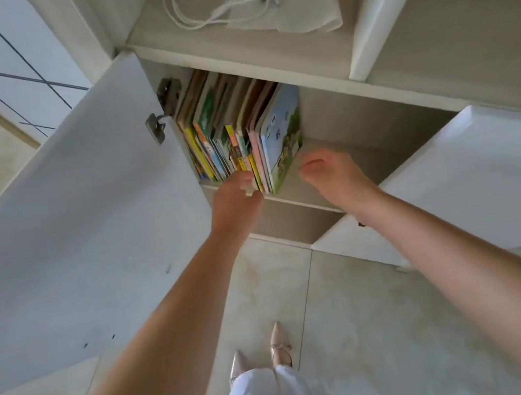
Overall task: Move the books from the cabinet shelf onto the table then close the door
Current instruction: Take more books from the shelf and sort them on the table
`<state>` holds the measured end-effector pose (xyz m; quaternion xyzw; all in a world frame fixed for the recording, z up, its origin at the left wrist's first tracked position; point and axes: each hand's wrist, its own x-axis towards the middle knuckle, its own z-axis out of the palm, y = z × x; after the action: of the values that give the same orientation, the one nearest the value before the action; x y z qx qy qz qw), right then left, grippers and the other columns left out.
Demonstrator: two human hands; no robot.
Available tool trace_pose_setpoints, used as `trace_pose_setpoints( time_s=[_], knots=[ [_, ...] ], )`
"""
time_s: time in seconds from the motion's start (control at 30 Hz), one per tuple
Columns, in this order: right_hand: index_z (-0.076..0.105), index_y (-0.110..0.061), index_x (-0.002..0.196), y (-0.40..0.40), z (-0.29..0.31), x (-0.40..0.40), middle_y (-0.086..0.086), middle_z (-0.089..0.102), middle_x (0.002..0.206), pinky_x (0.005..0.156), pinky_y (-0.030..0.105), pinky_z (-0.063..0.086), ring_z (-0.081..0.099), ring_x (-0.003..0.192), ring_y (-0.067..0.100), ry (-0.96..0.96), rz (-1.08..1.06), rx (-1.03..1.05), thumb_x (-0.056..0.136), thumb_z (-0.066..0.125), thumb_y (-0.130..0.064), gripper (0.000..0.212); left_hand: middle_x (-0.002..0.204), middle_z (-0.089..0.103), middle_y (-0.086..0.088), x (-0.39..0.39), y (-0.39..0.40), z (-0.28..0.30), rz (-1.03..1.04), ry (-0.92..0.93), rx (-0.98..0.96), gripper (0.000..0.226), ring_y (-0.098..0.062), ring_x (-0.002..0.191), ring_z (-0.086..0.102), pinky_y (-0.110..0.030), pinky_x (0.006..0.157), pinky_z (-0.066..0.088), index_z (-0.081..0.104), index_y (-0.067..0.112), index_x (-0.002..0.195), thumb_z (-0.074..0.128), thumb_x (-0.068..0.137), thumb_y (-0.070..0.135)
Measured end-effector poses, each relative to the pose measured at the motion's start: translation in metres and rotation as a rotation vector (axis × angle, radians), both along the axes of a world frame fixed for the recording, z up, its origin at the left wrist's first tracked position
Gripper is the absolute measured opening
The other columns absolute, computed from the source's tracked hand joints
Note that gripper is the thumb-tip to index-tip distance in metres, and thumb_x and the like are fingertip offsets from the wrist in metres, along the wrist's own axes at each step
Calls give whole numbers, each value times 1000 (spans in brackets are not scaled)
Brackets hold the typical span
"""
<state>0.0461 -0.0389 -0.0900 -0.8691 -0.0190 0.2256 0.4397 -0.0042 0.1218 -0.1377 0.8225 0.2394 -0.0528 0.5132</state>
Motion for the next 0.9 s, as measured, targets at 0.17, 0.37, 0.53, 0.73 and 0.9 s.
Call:
trace_pose_setpoints(
  time_s=[0.17,0.37,0.53,0.73,0.9],
  knots=[
    [56,-6,118,41,-40,61,10,63,110,92,44,51,60,100,23,62,-50,-19,94,54,-27,32,136,57,-3,39,-1,-43,18,-81,-8,49,-23,116,58,-40,101,48,49,14,135,62,88,7],
    [42,-13,130,84,-69,128,11,54,128,70,42,55,56,108,27,222,-271,83,85,62,-50,62,137,54,-2,69,-12,-86,79,-244,-29,54,-23,122,55,-45,98,49,46,15,136,61,85,2],
    [25,-18,142,94,-87,152,13,47,139,78,58,55,57,111,39,290,-321,97,70,75,-51,93,135,50,5,75,-25,-105,144,-318,-169,70,-17,121,52,-32,96,51,40,20,143,59,80,-2],
    [45,-5,129,83,-86,153,19,57,117,67,53,59,64,95,40,261,-255,59,75,64,-35,65,134,48,-1,79,-28,-114,91,-319,-112,64,-15,123,49,-25,100,45,43,18,140,59,81,-2],
    [54,7,114,62,-86,149,21,63,97,63,45,61,69,85,32,201,-218,23,87,57,-21,39,131,48,-3,68,-40,-129,94,-347,19,57,-18,120,50,-24,95,48,49,13,133,60,79,-4]
  ],
)
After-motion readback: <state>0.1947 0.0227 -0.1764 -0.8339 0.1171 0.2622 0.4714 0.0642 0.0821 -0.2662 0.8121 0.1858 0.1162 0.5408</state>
